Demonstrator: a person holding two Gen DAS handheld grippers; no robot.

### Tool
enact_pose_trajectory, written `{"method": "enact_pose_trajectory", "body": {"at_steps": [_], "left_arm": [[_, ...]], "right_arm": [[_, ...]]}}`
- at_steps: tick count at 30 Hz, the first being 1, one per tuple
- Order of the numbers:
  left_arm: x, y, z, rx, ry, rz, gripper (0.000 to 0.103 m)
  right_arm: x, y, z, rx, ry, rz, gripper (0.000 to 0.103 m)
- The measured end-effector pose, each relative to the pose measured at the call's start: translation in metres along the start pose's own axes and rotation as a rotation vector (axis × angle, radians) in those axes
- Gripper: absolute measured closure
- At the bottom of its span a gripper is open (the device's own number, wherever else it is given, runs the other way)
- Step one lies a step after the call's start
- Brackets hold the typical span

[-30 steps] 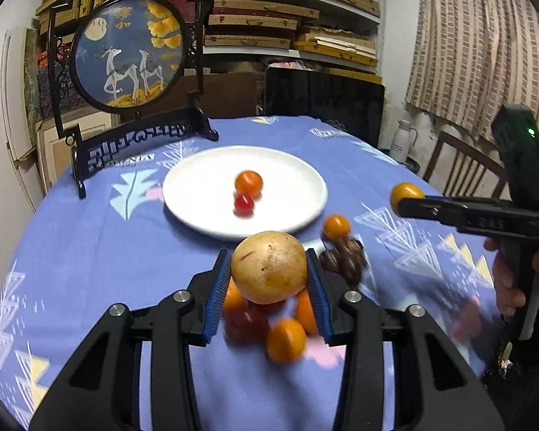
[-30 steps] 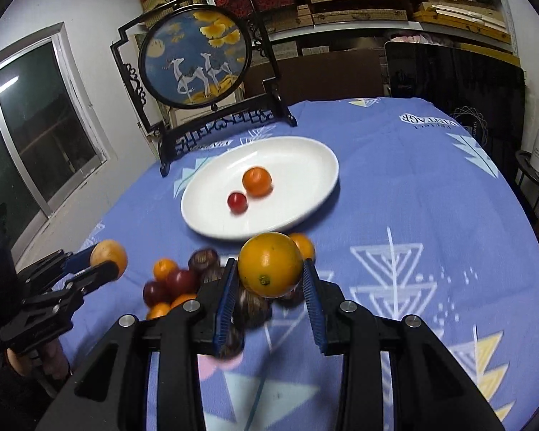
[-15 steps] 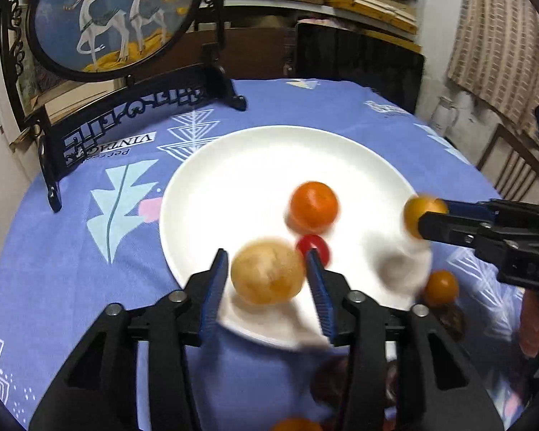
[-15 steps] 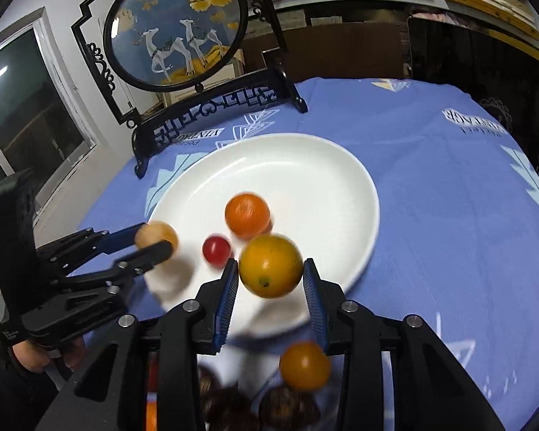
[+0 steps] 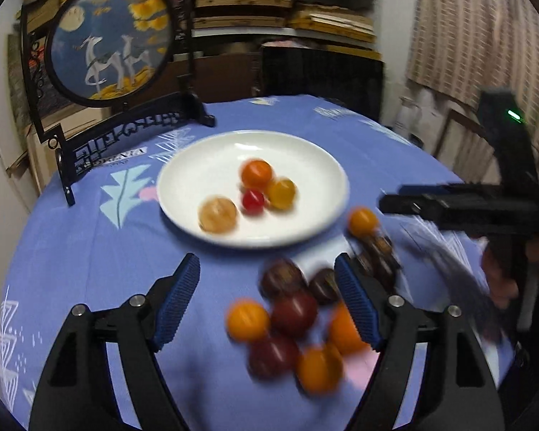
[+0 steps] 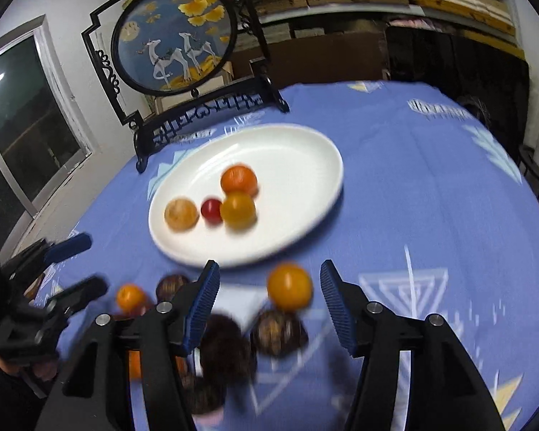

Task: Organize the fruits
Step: 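Release the pale fruit onto the plate with the left tool while the right tool releases the yellow tomato there, then grasp an orange tomato with the left tool while the right tool grasps a dark brown fruit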

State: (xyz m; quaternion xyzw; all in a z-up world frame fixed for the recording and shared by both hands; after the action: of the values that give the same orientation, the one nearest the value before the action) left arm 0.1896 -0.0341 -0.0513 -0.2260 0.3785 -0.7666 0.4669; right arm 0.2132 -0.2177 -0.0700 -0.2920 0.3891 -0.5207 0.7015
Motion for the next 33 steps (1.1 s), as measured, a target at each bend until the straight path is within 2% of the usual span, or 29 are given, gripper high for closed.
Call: {"method": "enact_pose_trajectory", "body": {"at_steps": [4, 10, 13, 15, 16, 24, 31, 33], "left_arm": [[0.021, -0.015, -0.039, -0.023, 0.033, -0.035, 0.028], [0.036, -0.008, -0.073, -0.072, 0.046, -0.035, 0.028], [0.041, 0.003, -0.078, -0.102, 0.032, -0.039, 0.031], [0.045, 0.011, -0.079, -0.121, 0.036, -0.034, 0.046], [0.046, 0.015, -0.078, -0.133, 0.035, -0.034, 0.05], [0.041, 0.031, -0.072, -0.157, -0.002, -0.003, 0.054], [0.042, 0.044, -0.07, -0.215, -0.007, 0.002, 0.055], [0.04, 0.044, -0.07, -0.212, -0.018, 0.001, 0.068]], "right_arm": [[0.006, -0.006, -0.026, -0.012, 0.045, 0.013, 0.044], [0.005, -0.014, -0.053, -0.014, 0.046, 0.01, 0.044], [0.007, -0.015, -0.061, -0.02, 0.052, 0.011, 0.044], [0.009, -0.017, -0.065, -0.018, 0.059, 0.012, 0.044], [0.011, -0.019, -0.067, -0.016, 0.062, 0.01, 0.044], [0.021, -0.023, -0.075, -0.015, 0.075, 0.017, 0.044], [-0.006, -0.013, -0.085, -0.079, -0.018, 0.072, 0.044], [-0.015, -0.013, -0.088, -0.087, -0.05, 0.078, 0.044]]}}
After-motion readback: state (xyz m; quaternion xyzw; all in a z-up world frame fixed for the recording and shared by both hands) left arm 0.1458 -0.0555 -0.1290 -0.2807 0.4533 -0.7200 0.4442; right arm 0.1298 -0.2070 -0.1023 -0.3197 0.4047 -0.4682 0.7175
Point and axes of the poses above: each gripper's, at about its wrist camera, not at the fingertips, and y roughly the way its jaws point, x to its right, z to its top, the point moved 7 cm from there along y, roughly the way its jaws point, and after that the axes turned 12 degrees about -x, right-handed, at the moved point
